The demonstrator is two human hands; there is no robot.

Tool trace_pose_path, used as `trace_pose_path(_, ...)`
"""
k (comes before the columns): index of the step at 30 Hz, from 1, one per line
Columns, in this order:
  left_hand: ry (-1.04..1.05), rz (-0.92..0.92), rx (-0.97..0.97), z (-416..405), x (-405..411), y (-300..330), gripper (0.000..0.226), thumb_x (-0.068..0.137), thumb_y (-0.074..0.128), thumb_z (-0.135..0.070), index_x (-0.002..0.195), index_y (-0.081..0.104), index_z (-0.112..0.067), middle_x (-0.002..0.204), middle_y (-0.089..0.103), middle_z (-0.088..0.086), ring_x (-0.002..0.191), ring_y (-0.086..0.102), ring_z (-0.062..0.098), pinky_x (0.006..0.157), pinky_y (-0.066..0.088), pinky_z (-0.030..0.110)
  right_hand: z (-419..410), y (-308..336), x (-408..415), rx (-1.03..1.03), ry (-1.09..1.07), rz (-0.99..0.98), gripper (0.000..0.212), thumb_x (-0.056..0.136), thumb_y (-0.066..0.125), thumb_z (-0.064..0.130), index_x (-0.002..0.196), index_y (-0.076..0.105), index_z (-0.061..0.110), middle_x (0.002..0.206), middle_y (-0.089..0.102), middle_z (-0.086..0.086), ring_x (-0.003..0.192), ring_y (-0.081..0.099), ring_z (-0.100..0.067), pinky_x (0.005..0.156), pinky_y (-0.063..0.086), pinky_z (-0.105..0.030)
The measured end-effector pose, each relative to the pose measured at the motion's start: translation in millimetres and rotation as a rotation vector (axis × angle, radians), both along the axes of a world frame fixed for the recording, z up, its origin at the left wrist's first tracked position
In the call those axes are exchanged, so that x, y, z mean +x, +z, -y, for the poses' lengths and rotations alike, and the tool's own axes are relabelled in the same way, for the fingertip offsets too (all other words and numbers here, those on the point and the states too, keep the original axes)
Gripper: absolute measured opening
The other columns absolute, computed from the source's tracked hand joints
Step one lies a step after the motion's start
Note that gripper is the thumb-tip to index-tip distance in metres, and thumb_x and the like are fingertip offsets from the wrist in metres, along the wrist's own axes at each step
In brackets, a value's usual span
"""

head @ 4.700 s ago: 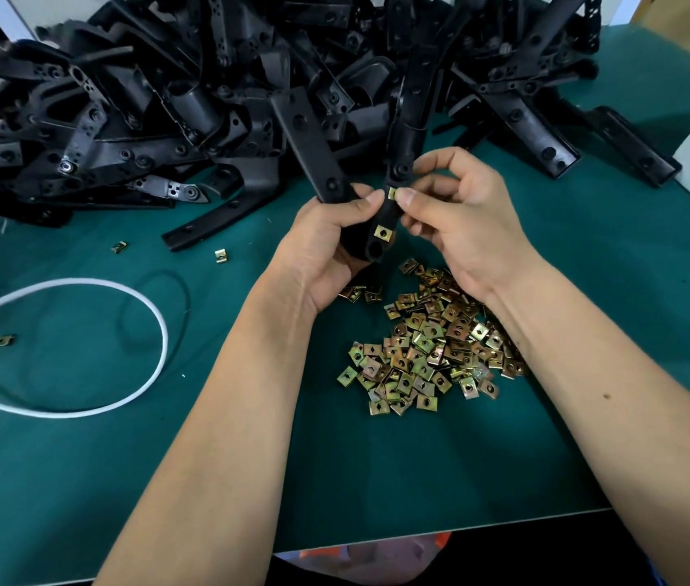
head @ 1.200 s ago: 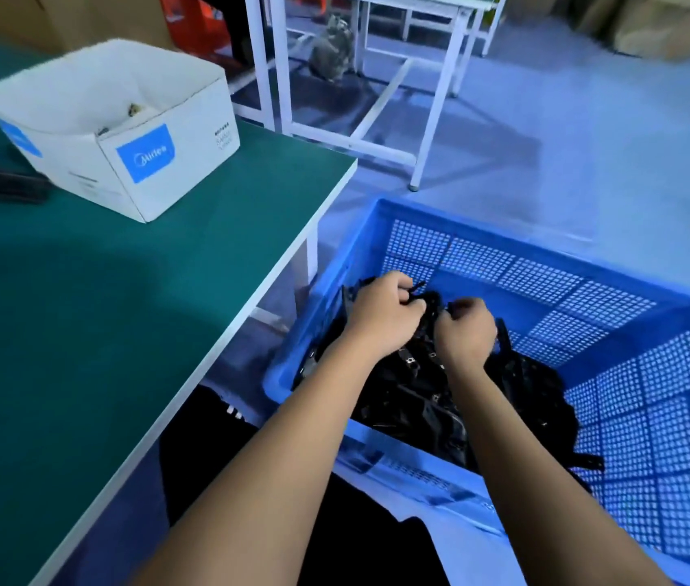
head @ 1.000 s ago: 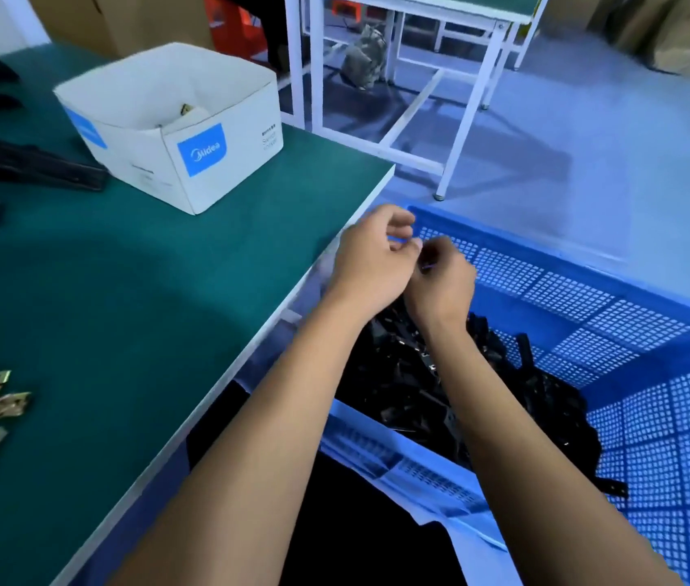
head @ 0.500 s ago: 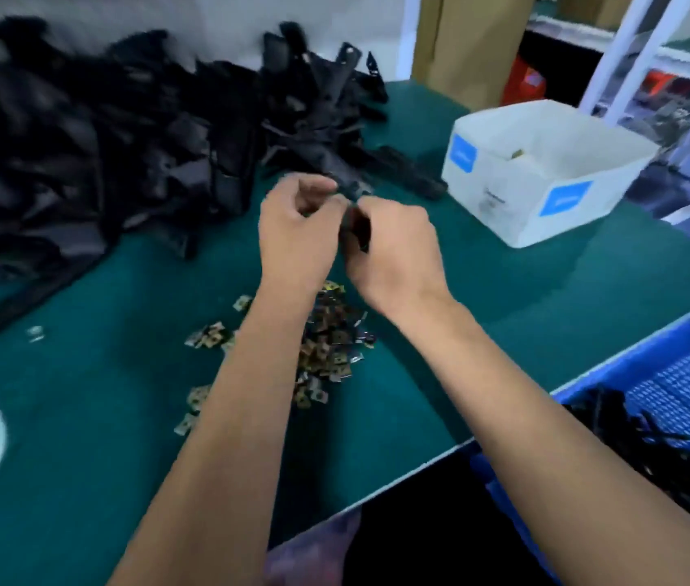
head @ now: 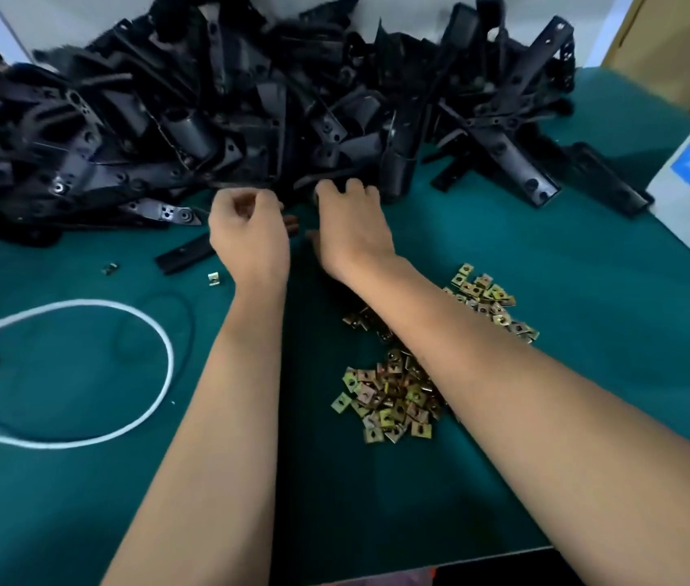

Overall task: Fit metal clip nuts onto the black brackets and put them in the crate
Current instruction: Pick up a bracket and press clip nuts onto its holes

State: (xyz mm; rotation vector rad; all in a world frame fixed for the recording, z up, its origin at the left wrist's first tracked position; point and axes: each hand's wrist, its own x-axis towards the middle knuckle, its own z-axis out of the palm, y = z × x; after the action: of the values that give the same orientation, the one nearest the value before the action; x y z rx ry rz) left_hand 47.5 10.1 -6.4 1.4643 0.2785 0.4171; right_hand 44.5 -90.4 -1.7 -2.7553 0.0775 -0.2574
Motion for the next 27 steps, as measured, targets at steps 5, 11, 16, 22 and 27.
trace_pose_path(5,-0.045,-0.050,-0.098,7,5,0,0.018,0.100,0.058,-0.022,0.088,0.058,-0.009,0.089,0.070,0.015,0.078,0.071,0.028,0.077,0.062,0.042,6,8,1,0.430,-0.021,0.034,0.011,0.085,0.070,0.013,0.089,0.076,0.022,0.097,0.073,0.001,0.091,0.068,-0.017,0.078,0.056,-0.029)
trace_pose_path(11,-0.080,-0.050,-0.297,7,9,-2,0.026,0.106,0.050,-0.024,0.090,0.057,-0.004,0.082,0.062,0.013,0.069,0.068,0.023,0.066,0.060,0.032,14,20,-11,1.081,-0.324,0.298,0.019,0.079,0.074,0.006,0.073,0.076,0.025,0.062,0.064,0.013,0.056,0.058,-0.003,0.049,0.043,-0.017)
trace_pose_path(16,-0.200,-0.060,-0.025,15,8,-7,0.041,0.092,0.058,-0.048,0.113,0.062,-0.013,0.103,0.062,-0.006,0.096,0.058,0.014,0.096,0.050,0.035,22,28,-29,0.963,-0.346,0.502,0.017,0.082,0.070,0.004,0.078,0.071,0.020,0.075,0.069,0.011,0.067,0.062,-0.001,0.063,0.051,-0.018)
trace_pose_path(22,-0.422,-0.111,-0.332,12,8,0,0.026,0.102,0.054,-0.050,0.114,0.056,-0.027,0.126,0.065,0.012,0.094,0.076,0.032,0.083,0.063,0.043,35,43,-31,1.760,-0.366,0.167,0.012,0.087,0.072,-0.007,0.082,0.067,0.003,0.069,0.060,-0.007,0.055,0.053,-0.015,0.049,0.047,-0.021)
trace_pose_path(27,-0.506,-0.080,-0.361,23,-1,1,0.038,0.101,0.062,-0.039,0.122,0.061,-0.007,0.114,0.075,0.014,0.100,0.075,0.032,0.086,0.062,0.049,53,25,-52,1.262,0.106,-0.231,0.005,0.095,0.071,0.005,0.098,0.069,0.007,0.090,0.070,-0.009,0.075,0.069,-0.019,0.057,0.054,-0.023)
